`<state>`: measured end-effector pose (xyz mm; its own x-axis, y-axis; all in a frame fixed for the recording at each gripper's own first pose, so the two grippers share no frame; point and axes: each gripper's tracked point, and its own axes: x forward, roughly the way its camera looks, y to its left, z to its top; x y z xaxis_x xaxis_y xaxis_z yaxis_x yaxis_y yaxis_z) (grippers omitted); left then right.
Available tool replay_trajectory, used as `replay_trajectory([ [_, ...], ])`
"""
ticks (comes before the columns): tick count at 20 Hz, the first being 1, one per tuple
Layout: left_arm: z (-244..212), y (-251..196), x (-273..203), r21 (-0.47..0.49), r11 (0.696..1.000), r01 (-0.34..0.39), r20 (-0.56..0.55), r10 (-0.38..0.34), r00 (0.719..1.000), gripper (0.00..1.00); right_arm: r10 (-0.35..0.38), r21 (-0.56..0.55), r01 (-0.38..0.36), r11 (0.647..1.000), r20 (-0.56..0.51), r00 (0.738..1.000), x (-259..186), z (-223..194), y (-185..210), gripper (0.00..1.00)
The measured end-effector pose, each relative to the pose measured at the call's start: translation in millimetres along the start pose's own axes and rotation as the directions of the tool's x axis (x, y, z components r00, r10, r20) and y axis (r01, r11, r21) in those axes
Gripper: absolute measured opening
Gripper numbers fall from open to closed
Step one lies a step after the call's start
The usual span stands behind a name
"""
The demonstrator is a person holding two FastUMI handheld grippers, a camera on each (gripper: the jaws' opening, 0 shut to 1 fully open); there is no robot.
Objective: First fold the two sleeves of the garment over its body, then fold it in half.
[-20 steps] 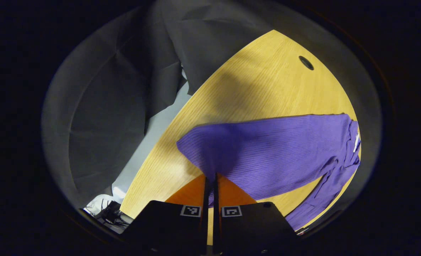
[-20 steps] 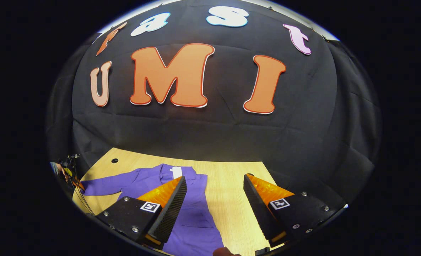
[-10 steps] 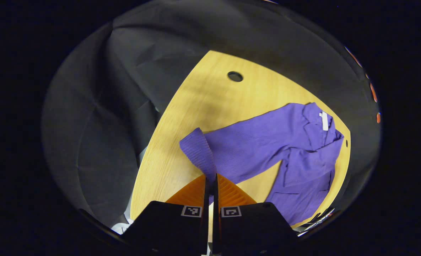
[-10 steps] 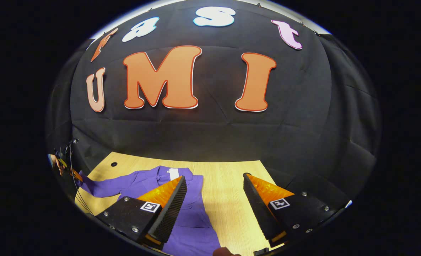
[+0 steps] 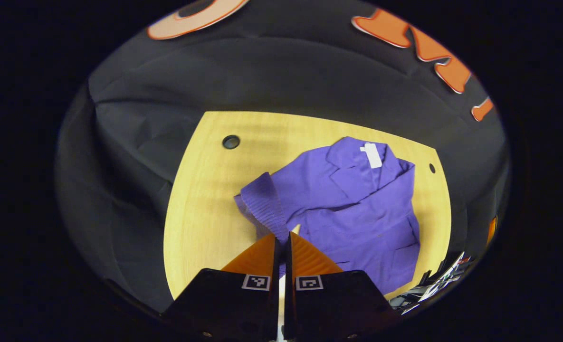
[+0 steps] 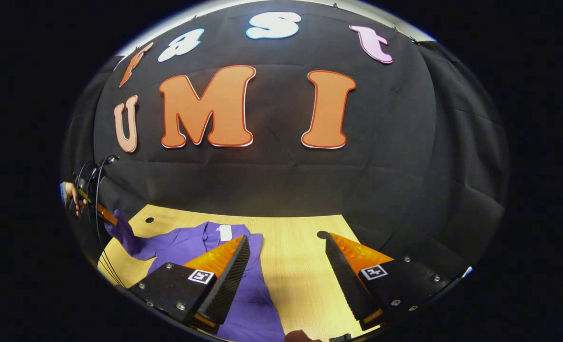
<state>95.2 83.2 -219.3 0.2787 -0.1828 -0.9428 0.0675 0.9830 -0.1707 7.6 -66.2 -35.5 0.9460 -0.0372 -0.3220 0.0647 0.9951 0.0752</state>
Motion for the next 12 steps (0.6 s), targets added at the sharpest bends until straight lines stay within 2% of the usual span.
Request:
replay_trajectory([
  [6,32,-106,-4,0.128,0.99,0.056,0.029,-0.06,0.998,0.06,-0.001,0.051,0.001,0.999,0.005,1.0,-8,-5,-32,0.96],
  [12,46,-205,6,0.228,0.967,0.114,0.012,-0.12,0.993,0.05,-0.016,0.099,0.017,0.995,-0.01,1.0,-16,-19,-67,0.96],
])
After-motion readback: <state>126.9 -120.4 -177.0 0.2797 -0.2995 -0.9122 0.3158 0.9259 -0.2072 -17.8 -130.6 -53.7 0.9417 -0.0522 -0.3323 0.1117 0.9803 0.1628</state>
